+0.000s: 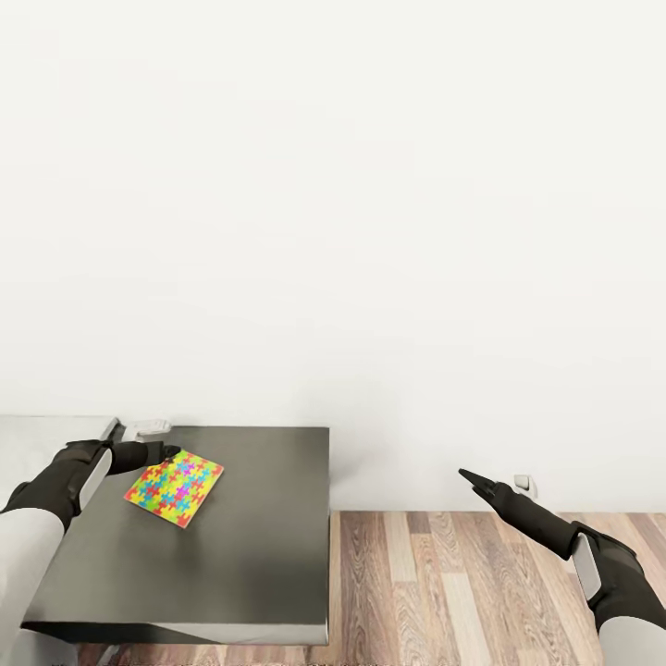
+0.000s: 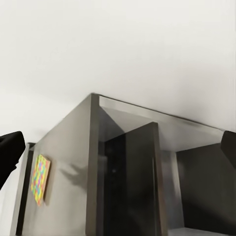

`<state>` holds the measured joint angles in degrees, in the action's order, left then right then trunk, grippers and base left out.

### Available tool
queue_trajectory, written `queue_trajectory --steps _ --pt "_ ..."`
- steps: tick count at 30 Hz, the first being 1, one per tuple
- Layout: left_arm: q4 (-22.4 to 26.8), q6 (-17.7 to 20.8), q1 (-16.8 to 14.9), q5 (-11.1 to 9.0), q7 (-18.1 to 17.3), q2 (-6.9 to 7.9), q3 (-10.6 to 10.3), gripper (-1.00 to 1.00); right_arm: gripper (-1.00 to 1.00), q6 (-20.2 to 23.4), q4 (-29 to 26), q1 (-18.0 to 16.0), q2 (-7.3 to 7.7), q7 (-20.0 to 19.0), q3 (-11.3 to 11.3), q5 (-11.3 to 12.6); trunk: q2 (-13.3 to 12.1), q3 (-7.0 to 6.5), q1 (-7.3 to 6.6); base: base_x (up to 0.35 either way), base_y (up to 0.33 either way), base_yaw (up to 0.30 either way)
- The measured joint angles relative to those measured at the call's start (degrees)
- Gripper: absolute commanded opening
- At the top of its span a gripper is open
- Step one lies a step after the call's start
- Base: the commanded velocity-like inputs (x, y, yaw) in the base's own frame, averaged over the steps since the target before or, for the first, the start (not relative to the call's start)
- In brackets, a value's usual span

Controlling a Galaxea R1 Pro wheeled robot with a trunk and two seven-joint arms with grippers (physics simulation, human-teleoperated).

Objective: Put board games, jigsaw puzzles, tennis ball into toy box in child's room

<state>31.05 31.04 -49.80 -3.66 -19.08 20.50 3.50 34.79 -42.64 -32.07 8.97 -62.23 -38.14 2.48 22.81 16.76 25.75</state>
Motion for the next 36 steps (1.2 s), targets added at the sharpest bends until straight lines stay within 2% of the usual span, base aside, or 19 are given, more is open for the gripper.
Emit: queue_trajectory --steps 36 --pt "0.0 0.01 0.0 0.01 0.96 -0.01 -0.06 1.0 1.0 -1.2 0.25 -0.01 0.01 0.01 0.0 0.07 0.01 3.39 0.0 0.01 0.012 0.0"
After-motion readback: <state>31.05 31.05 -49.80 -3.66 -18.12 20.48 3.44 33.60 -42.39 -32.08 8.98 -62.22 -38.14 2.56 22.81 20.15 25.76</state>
